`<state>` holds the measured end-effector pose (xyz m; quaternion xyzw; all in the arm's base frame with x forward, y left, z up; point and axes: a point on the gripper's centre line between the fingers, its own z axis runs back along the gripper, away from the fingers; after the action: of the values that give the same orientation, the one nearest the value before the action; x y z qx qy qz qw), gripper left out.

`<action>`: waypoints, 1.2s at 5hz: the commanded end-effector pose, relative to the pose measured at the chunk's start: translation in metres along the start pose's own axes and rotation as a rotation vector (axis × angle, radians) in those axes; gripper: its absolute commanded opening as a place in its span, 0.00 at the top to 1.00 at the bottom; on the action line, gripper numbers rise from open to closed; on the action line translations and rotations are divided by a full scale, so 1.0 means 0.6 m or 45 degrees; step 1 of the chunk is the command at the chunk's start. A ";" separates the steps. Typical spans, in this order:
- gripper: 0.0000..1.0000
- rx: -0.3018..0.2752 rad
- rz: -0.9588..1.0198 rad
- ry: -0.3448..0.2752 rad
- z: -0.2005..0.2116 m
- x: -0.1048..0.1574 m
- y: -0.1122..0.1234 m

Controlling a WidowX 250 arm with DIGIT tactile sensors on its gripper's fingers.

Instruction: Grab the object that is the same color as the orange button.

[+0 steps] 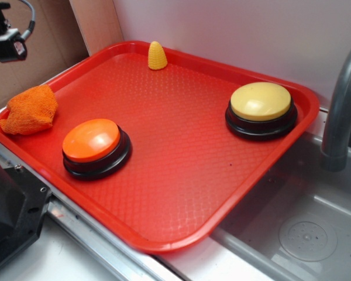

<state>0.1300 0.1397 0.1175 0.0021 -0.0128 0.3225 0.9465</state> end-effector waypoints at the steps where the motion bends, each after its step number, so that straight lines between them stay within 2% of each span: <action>1: 0.00 -0.001 -0.076 -0.070 -0.072 0.012 -0.023; 2: 0.00 0.001 -0.120 0.003 -0.117 0.008 -0.019; 3: 0.00 0.010 -0.074 0.050 -0.147 0.013 0.011; 4: 0.00 0.034 -0.084 0.064 -0.158 0.015 0.016; 5: 1.00 0.030 -0.132 0.052 -0.156 0.012 0.003; 6: 1.00 0.015 -0.161 0.044 -0.148 0.011 -0.006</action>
<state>0.1441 0.1395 0.0213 -0.0047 0.0183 0.2735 0.9617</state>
